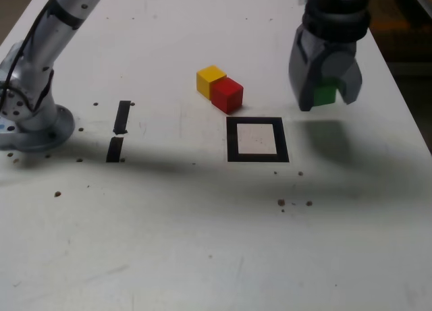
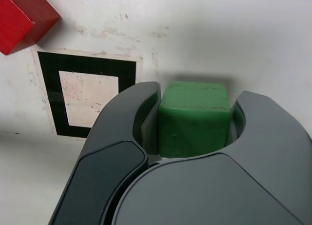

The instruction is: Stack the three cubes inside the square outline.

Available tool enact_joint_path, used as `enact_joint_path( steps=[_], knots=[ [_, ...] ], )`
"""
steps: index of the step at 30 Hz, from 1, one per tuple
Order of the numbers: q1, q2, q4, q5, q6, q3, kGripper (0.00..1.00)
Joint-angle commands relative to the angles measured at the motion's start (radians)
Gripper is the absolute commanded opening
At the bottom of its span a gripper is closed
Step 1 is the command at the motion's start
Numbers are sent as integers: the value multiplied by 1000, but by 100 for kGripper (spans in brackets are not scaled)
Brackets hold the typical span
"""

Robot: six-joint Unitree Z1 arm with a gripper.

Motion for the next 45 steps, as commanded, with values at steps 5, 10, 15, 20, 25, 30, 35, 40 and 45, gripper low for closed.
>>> enact_joint_path(
  steps=[5, 10, 15, 20, 25, 30, 35, 40, 45],
  knots=[
    [1, 46, -10, -8, 16, -3, 14],
    [1, 66, -21, -12, 23, 2, 14],
    [1, 70, -22, -23, 24, 17, 25],
    [4, 71, -20, -38, 33, 29, 63],
    [4, 61, -10, -35, 31, 26, 87],
    [1, 26, 23, -38, -14, 20, 99],
    [-6, -108, 66, -22, -179, 152, 100],
    [4, -327, -70, -54, -403, 483, 100],
    [31, -395, -119, -62, -464, 595, 100]
  ],
)
